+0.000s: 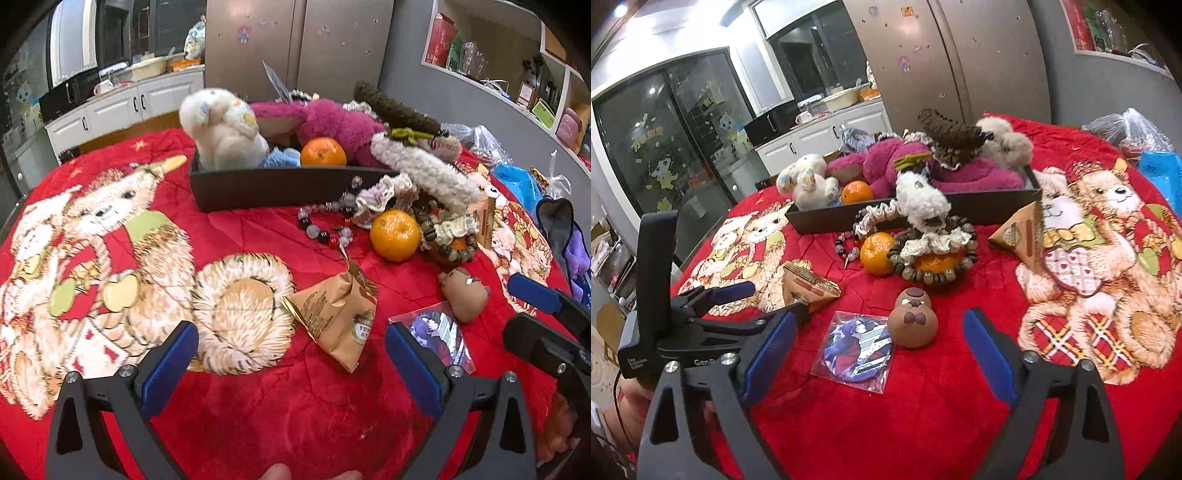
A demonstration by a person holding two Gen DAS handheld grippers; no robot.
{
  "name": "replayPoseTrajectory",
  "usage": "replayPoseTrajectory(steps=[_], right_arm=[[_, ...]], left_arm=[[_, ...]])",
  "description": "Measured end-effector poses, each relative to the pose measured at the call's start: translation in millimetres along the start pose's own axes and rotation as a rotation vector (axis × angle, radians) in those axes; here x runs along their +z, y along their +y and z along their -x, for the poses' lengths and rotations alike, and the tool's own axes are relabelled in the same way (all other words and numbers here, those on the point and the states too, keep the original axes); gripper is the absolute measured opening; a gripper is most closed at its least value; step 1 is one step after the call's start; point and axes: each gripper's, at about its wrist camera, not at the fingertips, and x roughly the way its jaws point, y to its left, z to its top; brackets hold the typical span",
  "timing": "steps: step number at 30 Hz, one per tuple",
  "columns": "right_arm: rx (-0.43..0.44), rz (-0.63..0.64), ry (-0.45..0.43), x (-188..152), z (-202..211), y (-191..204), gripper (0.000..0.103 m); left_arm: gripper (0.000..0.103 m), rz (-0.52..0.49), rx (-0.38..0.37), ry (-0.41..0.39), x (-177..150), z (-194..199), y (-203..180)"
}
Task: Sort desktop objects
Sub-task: 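Move left tool to the brown paper snack bag while right tool approaches the brown round figurine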
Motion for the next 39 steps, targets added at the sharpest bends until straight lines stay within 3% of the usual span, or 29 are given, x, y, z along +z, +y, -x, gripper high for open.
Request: replayPoseTrajectory(steps=[16, 22, 29, 39], right_arm=[[0.026, -0.097, 0.068, -9.9, -34.0, -18.8, 0.073], [-0.011, -0.099, 0.067, -10.5, -33.2, -17.5, 0.065], [-0.025, -0.155, 0.056, -10.9, -32.4, -27.4, 0.042], [-0.024, -0.153, 0.058, -12.0, -32.9, -29.9, 0.042]], left_arm=[[0.103, -0.056, 0.057, 0.016, 0.3, -14.2, -4.0], [0.103, -0.06, 0.062, 0.017, -0.2, -14.4, -6.5], [0.103, -0.06, 0.061, 0.018, 0.3, -14.5, -6.7], [0.103, -0.059, 0.06, 0.018, 1.0, -14.9, -8.0]])
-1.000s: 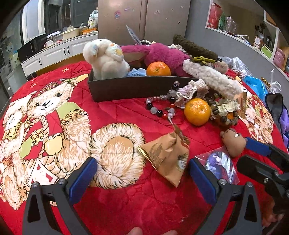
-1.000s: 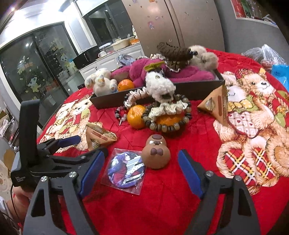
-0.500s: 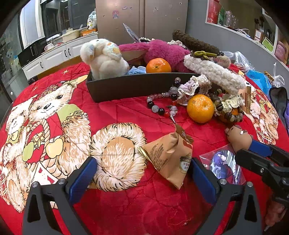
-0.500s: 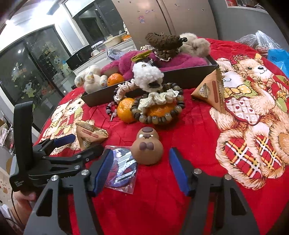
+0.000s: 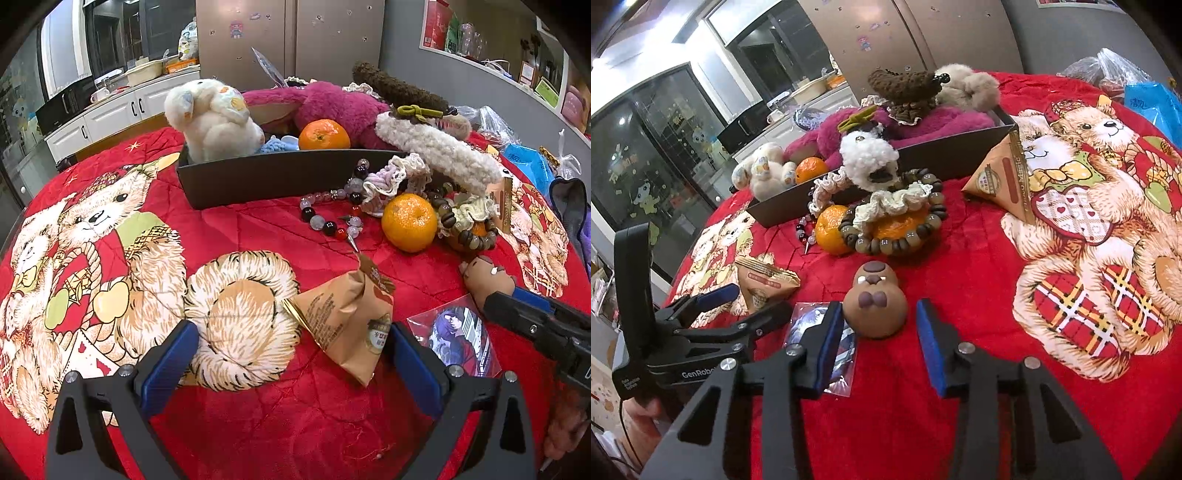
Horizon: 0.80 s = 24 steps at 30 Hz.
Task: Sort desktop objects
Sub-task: 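Move left tool to the brown paper snack bag while right tool approaches the brown round figurine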
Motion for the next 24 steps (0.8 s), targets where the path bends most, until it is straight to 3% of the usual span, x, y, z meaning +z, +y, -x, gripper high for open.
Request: replayPoseTrajectory(steps=[16, 21, 24], right_arm=[[0.009, -0.005, 0.001, -1.4, 1.2, 1.5, 0.042], [0.017, -0.011, 0.0, -1.9, 1.4, 1.4, 0.042], [0.018, -0.011, 0.0, -2.2, 1.3, 1.1, 0.042]], left_arm=[[0.1, 0.001, 0.005, -0.008, -1.1, 1.9, 2.1], [0.069, 0.004, 0.002, -0.045, -3.8, 9.0, 2.8], [0.063, 0.006, -0.004, -0.051, -3.5, 9.7, 3.7]])
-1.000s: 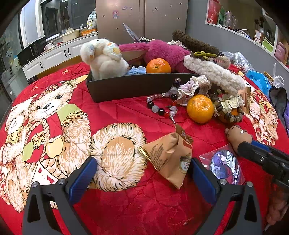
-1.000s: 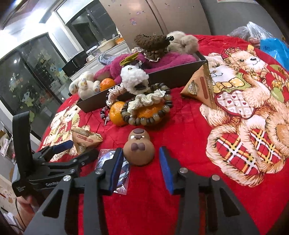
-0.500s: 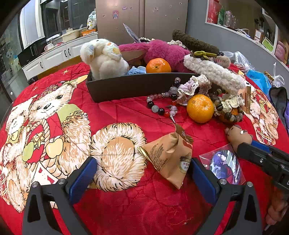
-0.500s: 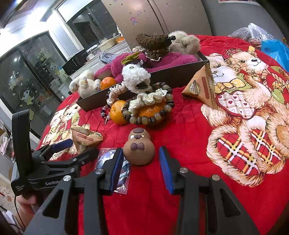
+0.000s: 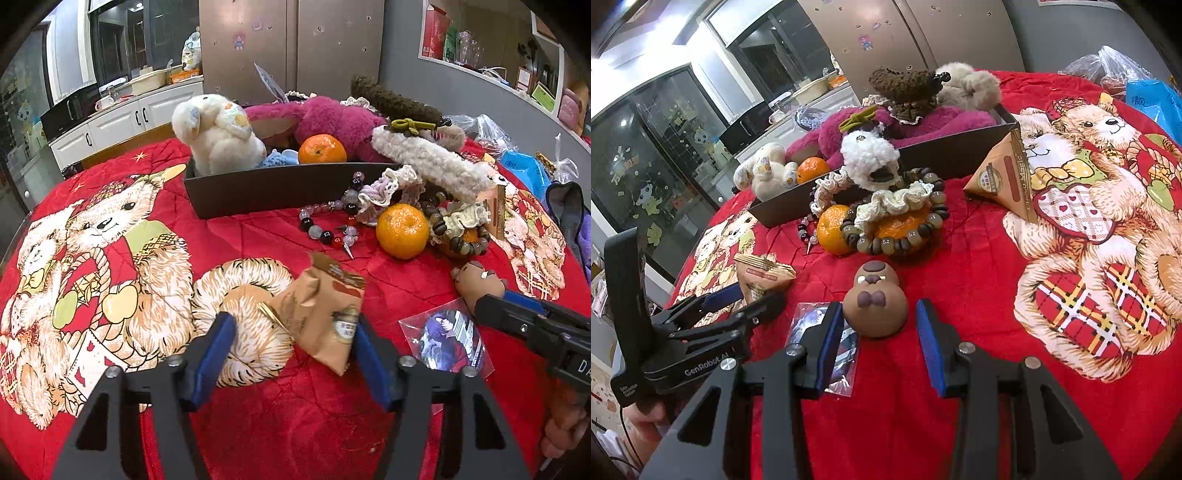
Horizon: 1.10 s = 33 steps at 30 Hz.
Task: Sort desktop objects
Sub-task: 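Close left tool on the paper snack bag while right tool grasps the brown figurine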
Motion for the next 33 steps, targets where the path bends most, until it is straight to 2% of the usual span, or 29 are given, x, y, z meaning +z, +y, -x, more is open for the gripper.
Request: replayPoseTrajectory(steps=[4, 6, 12, 21, 25, 29, 33], right_arm=[[-0.002, 0.002, 0.0, 0.1, 0.2, -0.3, 0.042], [-0.001, 0.002, 0.0, 0.2, 0.4, -0.4, 0.042], [-0.004, 0.004, 0.0, 0.3, 1.2, -1.2, 0.042], [-0.019, 0.012, -0.005, -0.3, 3.1, 0.5, 0.039], [0.019, 0.001, -0.016, -2.1, 7.7, -0.5, 0.036], [0.001, 0.066, -0.049, -5.8, 19.9, 11.0, 0.035], [-0.008, 0.129, -0.065, -9.2, 26.7, 24.3, 0.035]], left_arm=[[0.054, 0.01, -0.01, -0.009, 0.3, 1.8, 2.4], [0.043, 0.016, -0.021, -0.013, 1.1, 2.8, 3.3], [0.036, 0.025, -0.036, -0.02, 1.7, 3.7, 4.1], [0.035, 0.04, -0.065, -0.059, -1.3, 11.6, 7.0], [0.035, 0.062, -0.11, -0.081, -2.0, 16.2, 12.3], [0.035, 0.1, -0.14, -0.075, -2.8, 15.2, 20.2], [0.035, 0.09, -0.147, -0.095, -3.6, 19.7, 18.1]])
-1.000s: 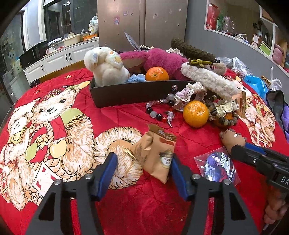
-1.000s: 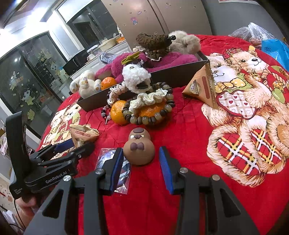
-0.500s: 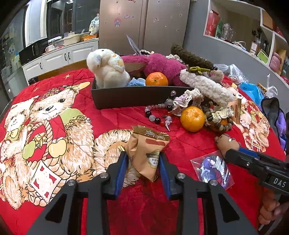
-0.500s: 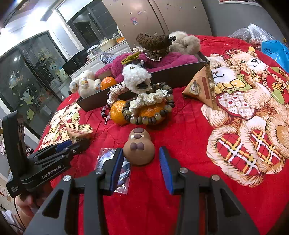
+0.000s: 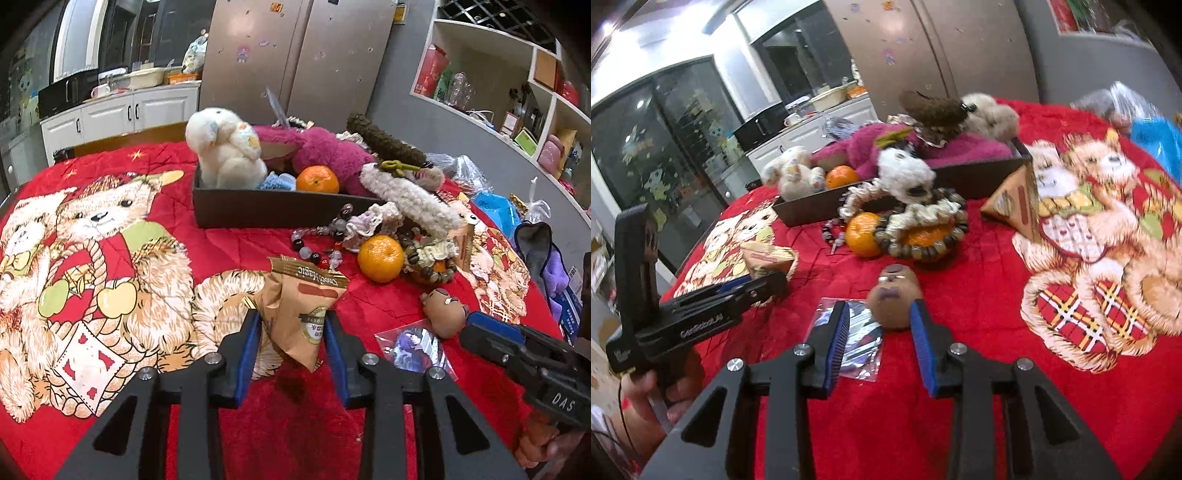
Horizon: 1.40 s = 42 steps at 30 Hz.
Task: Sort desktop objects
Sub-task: 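Close left tool on the paper snack bag while right tool grasps the brown figurine, then carry the snack bag in left tool and figurine in right tool over the box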
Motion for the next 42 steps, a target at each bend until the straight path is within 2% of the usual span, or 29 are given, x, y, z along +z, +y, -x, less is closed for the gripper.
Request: replayPoseTrajectory(steps=[6, 12, 15, 20, 28, 42], right_arm=[[-0.015, 0.027, 0.012, -2.2, -2.1, 5.8, 0.034], [-0.038, -0.016, 0.006, -0.3, -1.8, -9.5, 0.036], [-0.014, -0.048, 0.009, 3.1, -5.8, -16.7, 0.036], [-0.021, -0.045, 0.026, 11.1, -18.0, -15.1, 0.036], [-0.091, 0.016, 0.104, 10.3, -36.1, 0.1, 0.036], [-0.056, 0.008, 0.061, 8.1, -23.3, 1.0, 0.036]], left_arm=[[0.035, -0.038, 0.004, -0.021, -0.3, 4.1, -8.6], [0.035, -0.015, -0.01, 0.003, 0.3, -0.3, -3.2], [0.035, -0.005, -0.016, 0.012, 0.4, -2.0, -1.2], [0.035, -0.031, -0.015, 0.003, -1.0, 0.1, -6.3], [0.035, -0.046, -0.013, 0.004, -0.5, -0.3, -10.4], [0.035, -0.054, -0.011, -0.012, -1.6, 2.8, -12.6]])
